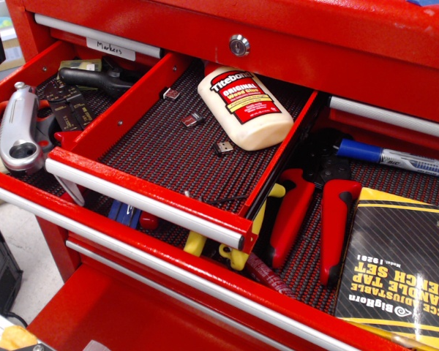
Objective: Pick up box cutter and put into drawer
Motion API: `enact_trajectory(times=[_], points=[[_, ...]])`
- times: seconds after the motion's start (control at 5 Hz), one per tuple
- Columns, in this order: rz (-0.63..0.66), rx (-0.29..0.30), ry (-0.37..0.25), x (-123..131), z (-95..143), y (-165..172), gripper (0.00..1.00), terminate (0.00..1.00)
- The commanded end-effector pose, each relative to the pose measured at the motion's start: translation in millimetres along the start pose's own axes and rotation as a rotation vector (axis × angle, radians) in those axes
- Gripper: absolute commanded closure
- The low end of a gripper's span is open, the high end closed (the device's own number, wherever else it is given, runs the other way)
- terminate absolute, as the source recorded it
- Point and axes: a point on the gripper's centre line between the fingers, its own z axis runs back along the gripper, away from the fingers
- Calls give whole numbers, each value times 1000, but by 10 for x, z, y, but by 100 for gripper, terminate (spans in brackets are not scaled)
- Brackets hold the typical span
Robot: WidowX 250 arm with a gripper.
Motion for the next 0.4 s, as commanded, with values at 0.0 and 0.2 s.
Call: enact_trajectory(times=[0.0,0.2], points=[[0,0,0,0,0,0,0,0],[240,79,9,130,-175,-129,0,0]])
